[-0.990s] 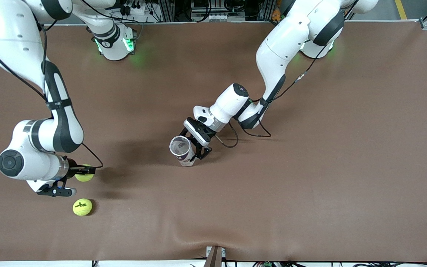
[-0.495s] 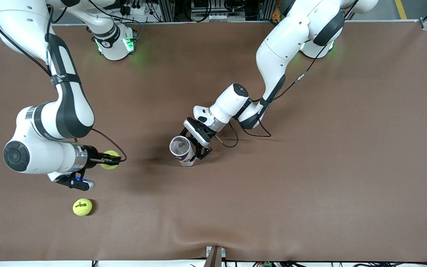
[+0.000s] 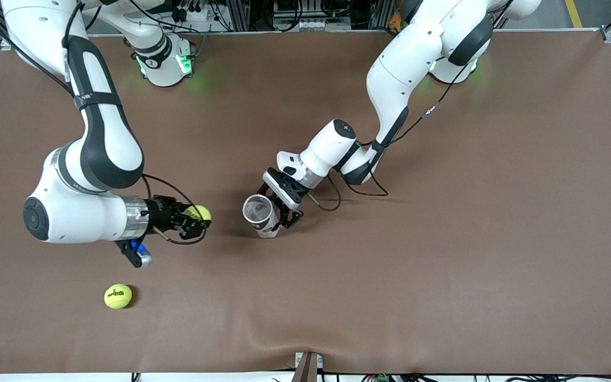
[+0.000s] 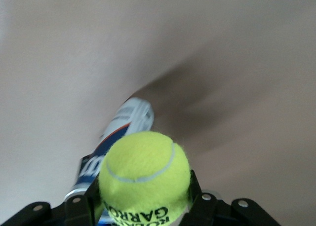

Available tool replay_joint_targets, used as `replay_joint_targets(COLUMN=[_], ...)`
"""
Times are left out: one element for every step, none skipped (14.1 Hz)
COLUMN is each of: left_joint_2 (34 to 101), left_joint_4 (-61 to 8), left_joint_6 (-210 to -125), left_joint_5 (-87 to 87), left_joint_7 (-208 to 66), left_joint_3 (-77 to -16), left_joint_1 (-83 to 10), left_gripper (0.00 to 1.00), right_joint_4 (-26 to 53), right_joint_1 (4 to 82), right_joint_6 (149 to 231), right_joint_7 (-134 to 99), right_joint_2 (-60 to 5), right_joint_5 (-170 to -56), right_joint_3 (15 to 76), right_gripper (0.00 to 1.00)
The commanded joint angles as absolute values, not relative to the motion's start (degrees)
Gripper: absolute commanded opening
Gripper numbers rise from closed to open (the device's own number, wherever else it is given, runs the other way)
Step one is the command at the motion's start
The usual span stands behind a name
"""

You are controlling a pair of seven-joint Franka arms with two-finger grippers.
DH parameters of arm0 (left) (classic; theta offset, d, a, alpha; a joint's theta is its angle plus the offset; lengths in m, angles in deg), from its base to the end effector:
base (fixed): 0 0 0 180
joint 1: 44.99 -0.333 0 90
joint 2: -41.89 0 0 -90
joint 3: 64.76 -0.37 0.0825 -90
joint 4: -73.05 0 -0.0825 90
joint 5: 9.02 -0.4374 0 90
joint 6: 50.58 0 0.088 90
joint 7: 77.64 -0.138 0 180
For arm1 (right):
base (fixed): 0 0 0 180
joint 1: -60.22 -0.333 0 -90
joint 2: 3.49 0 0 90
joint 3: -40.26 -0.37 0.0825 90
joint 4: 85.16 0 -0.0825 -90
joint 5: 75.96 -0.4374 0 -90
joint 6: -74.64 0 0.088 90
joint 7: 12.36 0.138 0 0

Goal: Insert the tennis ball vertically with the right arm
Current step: 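Carry the ball over the can opening with the right gripper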

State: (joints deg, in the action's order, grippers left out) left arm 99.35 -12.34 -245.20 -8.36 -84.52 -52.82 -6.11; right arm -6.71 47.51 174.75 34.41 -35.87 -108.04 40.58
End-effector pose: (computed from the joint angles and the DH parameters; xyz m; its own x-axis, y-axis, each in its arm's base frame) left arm 0.5767 -0.6263 0.1583 0.4483 -0.4112 0.7937 -0.7525 -0.6528 0.0869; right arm 0.7413 0.2292 0.3879 0.6635 -0.5528 -0.5042 -0.7081 -0.6815 -0.1847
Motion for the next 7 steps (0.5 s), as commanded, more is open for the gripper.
replay_joint_targets(left_joint_2=[99.54, 99.54, 99.63, 99.63, 99.72, 99.72, 99.72], left_joint_4=[-11.68, -11.68, -11.59, -11.59, -11.59, -11.59, -11.59], left_joint_6=[-245.35, -245.35, -245.35, -245.35, -245.35, -245.26, -245.35], left_joint_5=[-7.7, -7.7, -7.79, -7.71, -7.7, -7.7, -7.7], left_joint_7=[-84.76, -84.76, -84.76, -84.67, -84.59, -84.59, -84.67], left_joint_3=[-52.9, -52.9, -52.9, -52.9, -52.9, -52.9, -52.9], left_joint_1=[-5.88, -5.88, -5.88, -5.79, -5.79, -5.79, -5.79], left_gripper=[0.8, 0.8, 0.8, 0.8, 0.8, 0.8, 0.8], right_joint_4=[-8.25, -8.78, -8.87, -8.79, -8.79, -8.87, -8.79], right_joint_1=[44.06, 43.09, 42.29, 41.07, 40.01, 39.04, 38.34], right_joint_6=[174.57, 175.01, 175.62, 176.41, 177.12, 177.47, 177.82], right_joint_7=[42.63, 45.18, 48.42, 51.33, 52.92, 53.64, 54.17], right_joint_2=[-34.69, -34.69, -34.69, -34.69, -34.78, -34.78, -34.78], right_joint_5=[-110.24, -110.24, -110.68, -111.12, -111.12, -110.95, -110.86], right_joint_3=[41.14, 41.14, 41.05, 41.14, 41.14, 41.14, 41.22], right_gripper=[0.3, 0.3, 0.29, 0.29, 0.29, 0.29, 0.28])
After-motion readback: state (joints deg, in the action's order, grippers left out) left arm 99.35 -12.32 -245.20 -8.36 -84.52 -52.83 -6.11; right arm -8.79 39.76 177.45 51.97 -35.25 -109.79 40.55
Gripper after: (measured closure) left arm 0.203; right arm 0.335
